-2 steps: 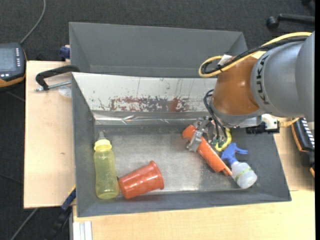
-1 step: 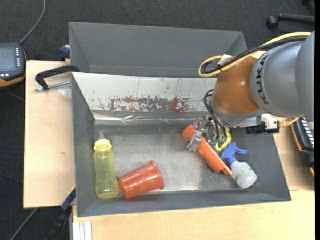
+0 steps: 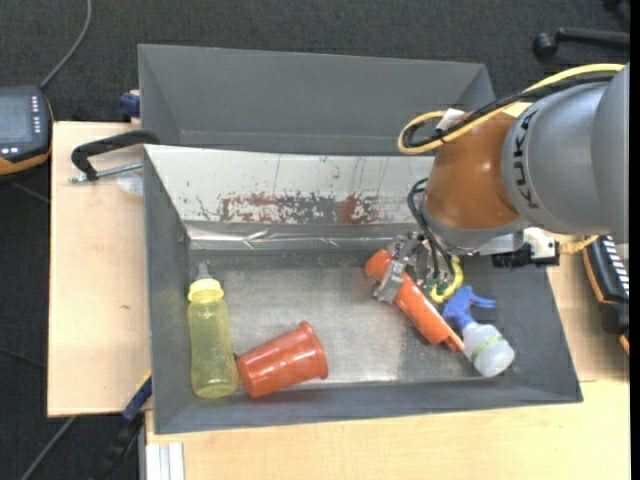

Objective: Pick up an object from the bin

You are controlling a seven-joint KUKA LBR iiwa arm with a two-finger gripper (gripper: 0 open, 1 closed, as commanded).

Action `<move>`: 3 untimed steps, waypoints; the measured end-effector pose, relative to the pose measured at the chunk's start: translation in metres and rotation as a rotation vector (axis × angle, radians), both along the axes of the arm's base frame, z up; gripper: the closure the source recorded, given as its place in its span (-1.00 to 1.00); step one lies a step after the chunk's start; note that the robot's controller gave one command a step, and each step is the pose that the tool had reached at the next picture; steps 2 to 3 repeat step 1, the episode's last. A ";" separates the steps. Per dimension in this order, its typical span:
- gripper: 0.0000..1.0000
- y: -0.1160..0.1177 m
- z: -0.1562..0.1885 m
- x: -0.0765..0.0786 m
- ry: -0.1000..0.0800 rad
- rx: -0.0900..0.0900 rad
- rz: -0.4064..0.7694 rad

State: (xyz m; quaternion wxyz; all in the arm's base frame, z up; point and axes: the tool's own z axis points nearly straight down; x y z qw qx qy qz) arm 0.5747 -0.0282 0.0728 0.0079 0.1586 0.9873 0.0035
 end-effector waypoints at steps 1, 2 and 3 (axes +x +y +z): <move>1.00 0.000 0.006 -0.001 0.005 0.001 0.000; 1.00 0.000 0.006 -0.001 0.005 0.001 0.000; 1.00 0.000 0.006 -0.001 0.005 0.001 0.000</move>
Offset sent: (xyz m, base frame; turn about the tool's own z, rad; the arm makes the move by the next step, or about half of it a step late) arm 0.0000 0.0000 0.0229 0.0000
